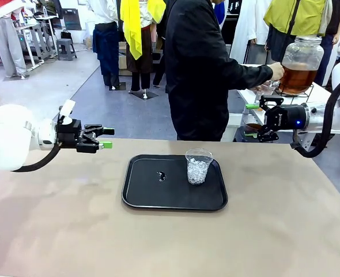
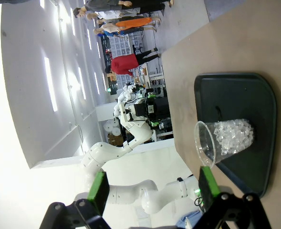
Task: Pour the drink into the iced cup.
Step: Pick up the iced cup indicated by the human and present it to them.
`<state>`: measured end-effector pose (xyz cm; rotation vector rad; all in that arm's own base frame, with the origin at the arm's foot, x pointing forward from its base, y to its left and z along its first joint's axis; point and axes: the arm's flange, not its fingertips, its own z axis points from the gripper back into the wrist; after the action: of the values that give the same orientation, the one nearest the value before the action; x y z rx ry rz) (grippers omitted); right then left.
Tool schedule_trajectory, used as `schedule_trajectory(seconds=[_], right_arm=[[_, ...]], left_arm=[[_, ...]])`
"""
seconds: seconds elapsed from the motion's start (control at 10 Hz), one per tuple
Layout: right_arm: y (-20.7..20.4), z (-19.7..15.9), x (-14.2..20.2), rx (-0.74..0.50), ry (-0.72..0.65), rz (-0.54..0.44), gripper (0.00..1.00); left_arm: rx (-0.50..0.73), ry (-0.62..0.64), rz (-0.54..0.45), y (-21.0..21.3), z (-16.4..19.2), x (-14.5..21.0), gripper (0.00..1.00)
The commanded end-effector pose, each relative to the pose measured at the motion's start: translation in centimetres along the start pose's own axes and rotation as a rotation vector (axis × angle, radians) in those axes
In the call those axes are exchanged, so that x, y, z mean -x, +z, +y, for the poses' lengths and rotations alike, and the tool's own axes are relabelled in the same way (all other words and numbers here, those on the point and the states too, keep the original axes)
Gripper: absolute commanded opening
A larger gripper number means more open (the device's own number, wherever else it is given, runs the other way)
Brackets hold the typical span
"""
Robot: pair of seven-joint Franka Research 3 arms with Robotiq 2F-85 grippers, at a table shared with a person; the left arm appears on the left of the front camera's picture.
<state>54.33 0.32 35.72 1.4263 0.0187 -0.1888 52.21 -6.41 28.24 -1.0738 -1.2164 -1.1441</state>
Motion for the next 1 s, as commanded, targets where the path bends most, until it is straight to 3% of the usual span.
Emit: schedule_trajectory(seconds=[0.0,0.9], right_arm=[[0.00,0.20,0.03,0.008,0.005,-0.010,1.00],[0.00,0.20,0.03,0.008,0.005,-0.010,1.00]], left_arm=[[-0.004,0.011,0.005,-0.08,0.14,-0.18,1.00],[-0.004,0.011,0.005,-0.08,0.14,-0.18,1.00]])
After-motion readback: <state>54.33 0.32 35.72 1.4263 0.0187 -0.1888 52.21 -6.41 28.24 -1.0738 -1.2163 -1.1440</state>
